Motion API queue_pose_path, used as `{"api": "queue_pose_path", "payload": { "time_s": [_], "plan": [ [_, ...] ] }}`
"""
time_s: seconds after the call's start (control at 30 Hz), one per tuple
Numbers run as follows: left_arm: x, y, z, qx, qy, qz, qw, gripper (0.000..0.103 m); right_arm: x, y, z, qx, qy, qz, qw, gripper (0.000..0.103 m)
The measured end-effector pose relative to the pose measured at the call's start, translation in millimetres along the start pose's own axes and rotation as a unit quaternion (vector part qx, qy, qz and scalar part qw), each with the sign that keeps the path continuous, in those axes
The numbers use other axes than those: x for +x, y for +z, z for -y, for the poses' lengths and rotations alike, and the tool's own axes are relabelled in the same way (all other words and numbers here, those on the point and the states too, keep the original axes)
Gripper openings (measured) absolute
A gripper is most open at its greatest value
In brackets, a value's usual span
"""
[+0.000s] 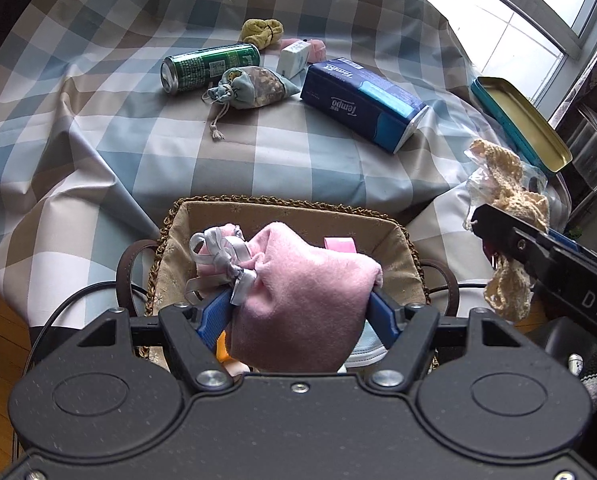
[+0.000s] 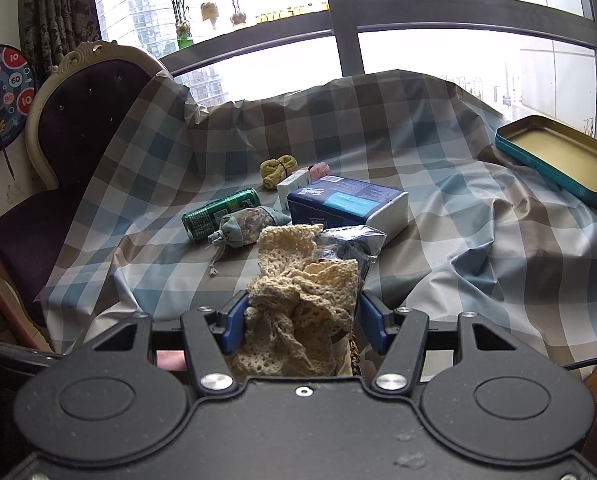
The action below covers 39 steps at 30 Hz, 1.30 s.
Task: Organize soft objects
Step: 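Carry the pink pouch and lace cloth over the basket with both tools, then open both tools to drop the pouch and lace into the basket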
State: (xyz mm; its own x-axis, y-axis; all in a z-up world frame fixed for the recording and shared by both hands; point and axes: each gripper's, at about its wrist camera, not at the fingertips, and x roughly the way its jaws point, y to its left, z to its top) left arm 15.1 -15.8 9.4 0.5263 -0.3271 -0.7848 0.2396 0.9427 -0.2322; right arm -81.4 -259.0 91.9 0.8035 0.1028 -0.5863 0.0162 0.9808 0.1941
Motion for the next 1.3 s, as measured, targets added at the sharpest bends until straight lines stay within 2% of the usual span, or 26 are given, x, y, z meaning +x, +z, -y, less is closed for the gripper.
{"api": "queue_pose_path", "payload": {
  "time_s": [0.2, 0.5, 0.9, 1.0, 1.23, 1.3],
  "plan": [
    [1, -2, 1, -0.001, 0.013, 0.000, 0.9999, 0.067, 4, -7, 1, 0.003, -0.001, -0.013, 1.000, 0.058],
    [-6, -3, 7, 0.023, 0.084, 0.039, 0.9955, 0.065, 6, -9, -1, 0.000, 0.000, -0.021, 1.000, 0.058],
    [-2, -6, -2, 0.009, 0.113, 0.035, 0.9929, 0.068, 9, -11, -2, -0.006, 0.002, -0.028, 1.000, 0.058],
    [-2, -8, -4, 0.006, 0.119, 0.034, 0.9922, 0.076, 11, -11, -3, -0.009, 0.005, -0.031, 0.999, 0.058],
    [-3, -9, -2, 0.011, 0.128, 0.039, 0.9909, 0.080, 12, -12, -8, -0.020, 0.017, -0.030, 0.999, 0.059],
    [-3, -8, -2, 0.010, 0.128, 0.039, 0.9910, 0.080, 11, -11, -8, -0.021, 0.020, -0.025, 0.999, 0.064]
  ]
}}
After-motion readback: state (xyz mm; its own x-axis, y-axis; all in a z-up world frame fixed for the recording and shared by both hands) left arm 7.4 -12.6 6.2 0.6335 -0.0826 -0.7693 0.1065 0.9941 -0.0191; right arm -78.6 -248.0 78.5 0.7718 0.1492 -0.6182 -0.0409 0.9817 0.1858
